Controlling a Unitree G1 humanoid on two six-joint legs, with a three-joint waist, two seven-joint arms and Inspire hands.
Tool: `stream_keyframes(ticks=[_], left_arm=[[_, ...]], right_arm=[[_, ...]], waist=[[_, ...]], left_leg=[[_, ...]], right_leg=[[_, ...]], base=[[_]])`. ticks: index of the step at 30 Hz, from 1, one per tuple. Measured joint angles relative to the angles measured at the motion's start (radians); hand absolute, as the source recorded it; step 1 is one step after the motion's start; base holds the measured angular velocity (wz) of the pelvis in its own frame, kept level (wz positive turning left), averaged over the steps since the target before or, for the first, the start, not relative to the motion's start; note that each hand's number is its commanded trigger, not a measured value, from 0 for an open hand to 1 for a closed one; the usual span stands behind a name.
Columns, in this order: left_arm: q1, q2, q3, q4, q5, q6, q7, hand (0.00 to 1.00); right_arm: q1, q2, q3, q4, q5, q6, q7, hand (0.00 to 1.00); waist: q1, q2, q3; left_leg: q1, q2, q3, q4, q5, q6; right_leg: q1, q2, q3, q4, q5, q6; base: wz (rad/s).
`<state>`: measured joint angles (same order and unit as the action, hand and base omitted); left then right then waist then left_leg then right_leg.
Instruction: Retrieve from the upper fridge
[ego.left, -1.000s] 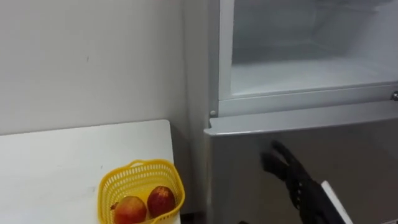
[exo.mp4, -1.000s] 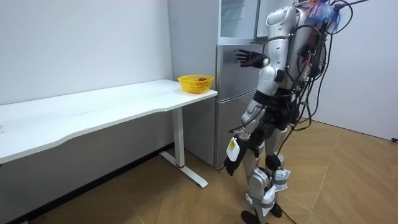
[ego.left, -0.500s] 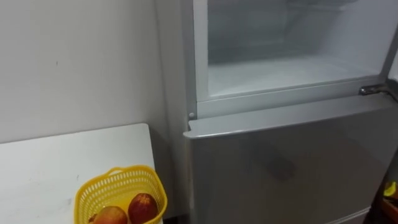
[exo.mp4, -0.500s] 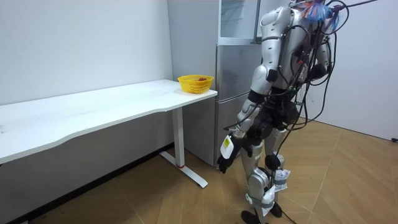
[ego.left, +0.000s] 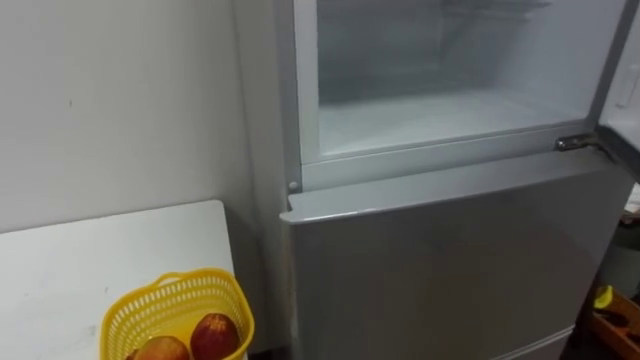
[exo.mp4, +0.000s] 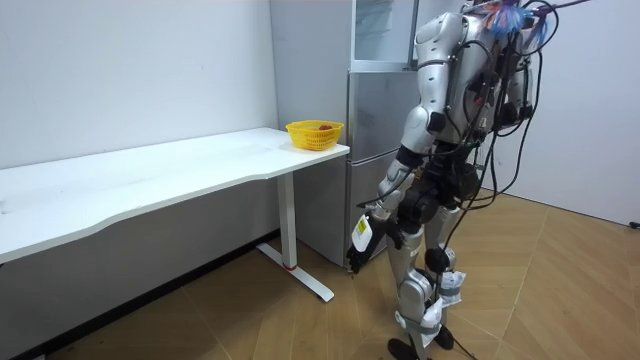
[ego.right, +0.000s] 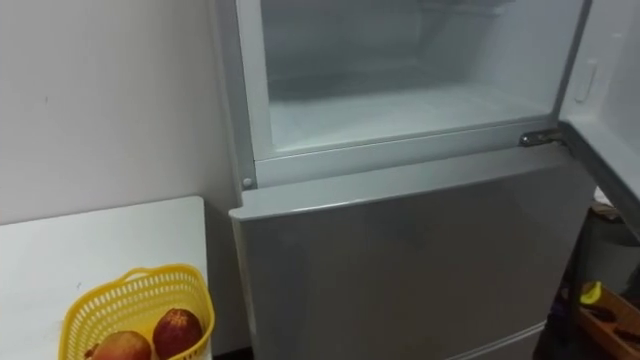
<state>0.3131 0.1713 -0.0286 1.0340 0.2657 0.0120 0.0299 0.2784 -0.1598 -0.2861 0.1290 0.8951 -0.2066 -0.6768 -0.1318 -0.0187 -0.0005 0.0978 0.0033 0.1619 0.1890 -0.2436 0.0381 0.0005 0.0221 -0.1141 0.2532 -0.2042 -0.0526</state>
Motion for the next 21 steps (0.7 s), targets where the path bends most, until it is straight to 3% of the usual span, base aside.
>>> stream_keyframes(ticks=[4, 9, 12, 21], left_arm=[[0.006, 0.0, 0.05, -0.025, 0.006, -0.006, -0.001, 0.0], [0.004, 0.019, 0.086, -0.045, 0.01, -0.02, 0.0, 0.0], [0.004, 0.018, 0.087, -0.045, 0.009, -0.02, 0.0, 0.0], [0.009, 0.018, 0.158, -0.049, 0.009, -0.023, -0.002, 0.0]], right_arm=[[-0.03, -0.018, -0.109, -0.039, 0.029, -0.017, -0.062, 0.0], [-0.041, -0.088, -0.19, -0.108, 0.131, -0.057, -0.122, 0.0], [-0.053, -0.089, -0.219, -0.114, 0.14, -0.059, -0.149, 0.0], [-0.085, -0.124, -0.327, -0.284, 0.12, -0.062, -0.175, 0.0]], waist=[[-0.004, -0.002, -0.0011], [-0.004, 0.0, -0.0032], [-0.006, -0.004, -0.0044], [-0.003, -0.045, -0.0037]], left_leg=[[-0.005, -0.001, 0.0, -0.002, 0.0, 0.0], [-0.016, -0.003, 0.004, -0.004, 0.0, 0.0], [-0.012, -0.006, 0.004, -0.007, 0.001, -0.001], [-0.007, -0.001, 0.022, -0.007, 0.002, -0.003]], right_leg=[[-0.004, 0.0, 0.004, -0.004, -0.001, 0.001], [-0.011, 0.004, 0.003, -0.014, 0.003, 0.002], [-0.014, 0.003, 0.001, -0.012, 0.003, 0.001], [-0.016, 0.01, 0.019, -0.015, 0.003, -0.003]], base=[[0.0], [0.01], [0.0], [-0.03]])
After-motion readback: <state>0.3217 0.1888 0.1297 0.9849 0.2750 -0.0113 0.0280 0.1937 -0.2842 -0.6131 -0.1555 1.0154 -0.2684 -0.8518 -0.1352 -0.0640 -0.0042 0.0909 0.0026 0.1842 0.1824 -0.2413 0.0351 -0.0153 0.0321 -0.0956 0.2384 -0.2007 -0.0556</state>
